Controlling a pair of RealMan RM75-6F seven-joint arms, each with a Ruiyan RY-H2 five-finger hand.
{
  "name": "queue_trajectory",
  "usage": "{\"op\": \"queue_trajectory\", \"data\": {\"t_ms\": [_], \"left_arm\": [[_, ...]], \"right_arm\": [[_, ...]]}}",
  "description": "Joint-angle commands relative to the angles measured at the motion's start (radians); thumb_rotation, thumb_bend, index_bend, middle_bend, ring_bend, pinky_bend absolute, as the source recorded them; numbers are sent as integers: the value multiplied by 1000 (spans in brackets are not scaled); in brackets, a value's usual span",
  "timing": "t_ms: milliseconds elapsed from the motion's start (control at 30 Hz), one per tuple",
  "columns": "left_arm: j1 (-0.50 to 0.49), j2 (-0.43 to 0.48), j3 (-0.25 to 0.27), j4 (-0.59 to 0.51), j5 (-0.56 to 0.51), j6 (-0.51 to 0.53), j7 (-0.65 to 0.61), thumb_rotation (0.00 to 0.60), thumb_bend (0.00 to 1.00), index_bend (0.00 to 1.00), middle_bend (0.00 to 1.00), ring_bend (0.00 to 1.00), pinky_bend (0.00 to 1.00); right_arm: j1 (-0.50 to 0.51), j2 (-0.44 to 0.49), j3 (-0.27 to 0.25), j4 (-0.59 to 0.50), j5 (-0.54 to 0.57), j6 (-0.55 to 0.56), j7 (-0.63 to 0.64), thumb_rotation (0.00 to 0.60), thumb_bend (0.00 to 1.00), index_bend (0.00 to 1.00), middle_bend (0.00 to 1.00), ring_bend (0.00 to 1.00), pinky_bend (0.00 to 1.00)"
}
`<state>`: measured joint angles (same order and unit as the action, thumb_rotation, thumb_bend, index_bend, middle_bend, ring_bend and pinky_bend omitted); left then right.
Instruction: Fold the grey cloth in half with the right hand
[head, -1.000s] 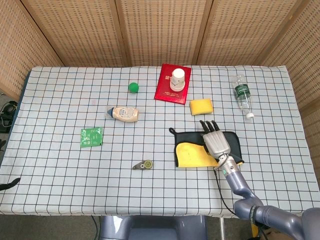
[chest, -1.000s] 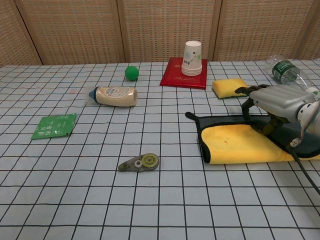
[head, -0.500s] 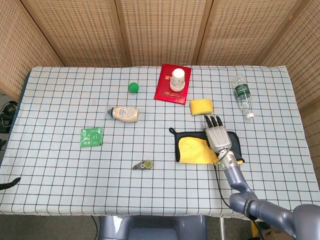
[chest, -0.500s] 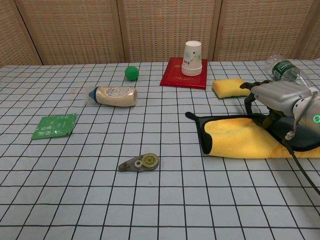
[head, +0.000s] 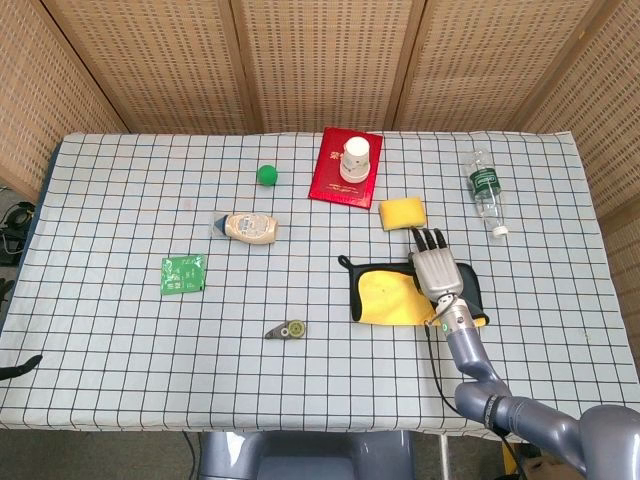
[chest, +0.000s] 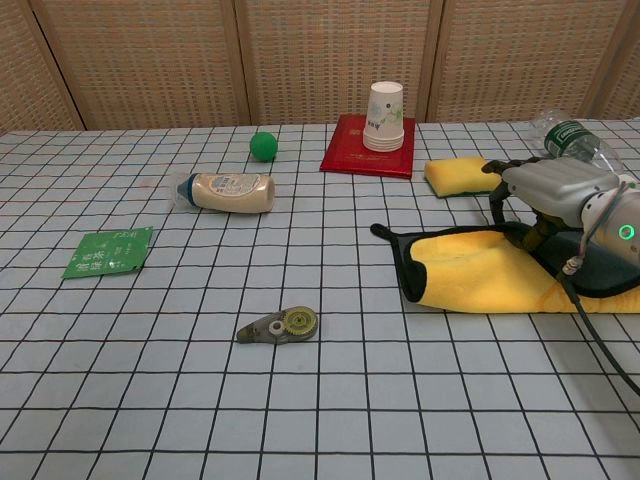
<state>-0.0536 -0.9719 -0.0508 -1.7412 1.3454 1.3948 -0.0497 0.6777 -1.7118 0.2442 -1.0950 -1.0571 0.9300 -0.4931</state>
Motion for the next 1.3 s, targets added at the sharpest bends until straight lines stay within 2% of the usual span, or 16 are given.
{"op": "queue_trajectory", "data": {"t_ms": [33,433,467,500,633,700,800,933,1167,1300], "left_arm": [[0,0,-1,1,-1,0,-1,600,0,0,0,0,0],[0,2,-1,1,-2,1,-4,600,0,0,0,0,0],[0,2,-1,1,-2,1,-5,600,0,0,0,0,0],[0,2,-1,1,-2,1,-5,600,0,0,0,0,0],[-1,2,-1,2,-2,0,-5,600,0,0,0,0,0],[0,2,-1,2,-2,0,-7,600,0,0,0,0,0],[1,3,-1,1,0,3,-9,600,0,0,0,0,0],[2,4,1,-1,5,6,-10,600,0,0,0,0,0],[4,6,3,-3,13,10,-14,600,0,0,0,0,0],[6,9,5,-5,21,15,-18,600,0,0,0,0,0]], "right_arm": [[5,-5,1,9,9,0,-8,600,662,662,48,0,0],[17,-17,4,19,39,1,-24,600,655,652,44,0,0],[18,-17,3,18,42,1,-28,600,639,626,38,0,0],[19,-17,2,17,45,0,-32,600,594,557,26,0,0],[21,-16,0,11,58,4,-51,600,281,271,0,0,0],[19,-16,0,7,55,16,-51,600,213,211,0,0,0],[14,-12,2,-6,41,43,-36,600,198,169,0,0,0],[2,9,8,-50,1,95,5,600,197,186,0,0,0],[-45,115,-3,-205,-78,171,80,600,198,332,0,0,0],[-92,207,-53,-311,-132,191,108,600,220,408,0,0,0]]}}
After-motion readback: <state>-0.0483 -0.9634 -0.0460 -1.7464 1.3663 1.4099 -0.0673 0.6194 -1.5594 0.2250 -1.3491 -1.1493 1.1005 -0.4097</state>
